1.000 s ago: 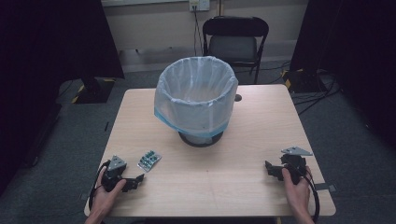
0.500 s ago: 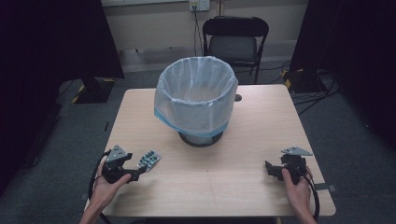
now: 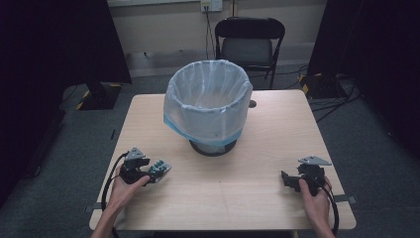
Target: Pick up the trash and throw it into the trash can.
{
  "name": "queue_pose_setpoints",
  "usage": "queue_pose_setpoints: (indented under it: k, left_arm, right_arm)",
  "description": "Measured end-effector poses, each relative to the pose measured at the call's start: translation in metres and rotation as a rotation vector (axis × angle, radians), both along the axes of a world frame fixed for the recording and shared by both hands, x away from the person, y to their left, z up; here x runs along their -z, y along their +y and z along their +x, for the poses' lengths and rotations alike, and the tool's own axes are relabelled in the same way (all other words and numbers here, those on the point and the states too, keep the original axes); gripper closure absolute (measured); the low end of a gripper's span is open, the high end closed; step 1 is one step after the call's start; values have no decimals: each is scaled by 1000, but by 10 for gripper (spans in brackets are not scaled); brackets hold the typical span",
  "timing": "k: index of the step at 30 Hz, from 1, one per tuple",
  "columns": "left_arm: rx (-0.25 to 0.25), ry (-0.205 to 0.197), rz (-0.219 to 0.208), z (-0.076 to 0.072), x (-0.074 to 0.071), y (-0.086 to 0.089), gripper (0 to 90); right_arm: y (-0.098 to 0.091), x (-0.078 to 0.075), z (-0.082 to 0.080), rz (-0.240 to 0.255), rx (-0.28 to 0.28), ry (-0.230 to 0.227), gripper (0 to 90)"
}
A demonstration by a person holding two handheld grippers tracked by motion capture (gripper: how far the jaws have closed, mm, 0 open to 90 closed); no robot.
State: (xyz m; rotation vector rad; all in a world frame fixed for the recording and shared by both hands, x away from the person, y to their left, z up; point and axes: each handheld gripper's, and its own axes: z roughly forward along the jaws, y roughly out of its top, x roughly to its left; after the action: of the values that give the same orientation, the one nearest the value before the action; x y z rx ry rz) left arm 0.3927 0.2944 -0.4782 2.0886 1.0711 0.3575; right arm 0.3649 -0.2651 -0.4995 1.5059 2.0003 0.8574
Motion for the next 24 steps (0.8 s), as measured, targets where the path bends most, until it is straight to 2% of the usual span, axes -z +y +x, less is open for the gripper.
queue_pose_setpoints:
  k: [3, 7, 9, 13, 16, 20, 21, 22, 24]
  left_arm:
    - [6, 3, 25, 1, 4, -3, 187]
    - [17, 35, 33, 3, 12, -10, 187]
    - [3, 20, 62, 4, 13, -12, 203]
    - [-30, 4, 67, 6, 14, -11, 221]
    - [-20, -17, 89, 5, 15, -12, 243]
    - [-12, -30, 84, 4, 16, -10, 258]
    - [-16, -32, 80, 4, 16, -9, 306]
    - [-9, -35, 69, 3, 16, -9, 306]
    - [-6, -36, 73, 3, 16, -9, 339]
  right_arm:
    - [0, 0, 0, -1, 0, -1, 94]
    - [0, 0, 0, -1, 0, 0, 94]
    - [0, 0, 0, -1, -1, 0, 94]
    - [0, 0, 0, 0, -1, 0, 94]
    - [0, 0, 0, 0, 0, 0, 94]
    - [0, 0, 0, 0, 0, 0, 94]
    - [0, 0, 0, 0, 0, -1, 94]
    - [0, 0, 0, 0, 0, -1, 94]
    - [0, 0, 0, 0, 0, 0, 94]
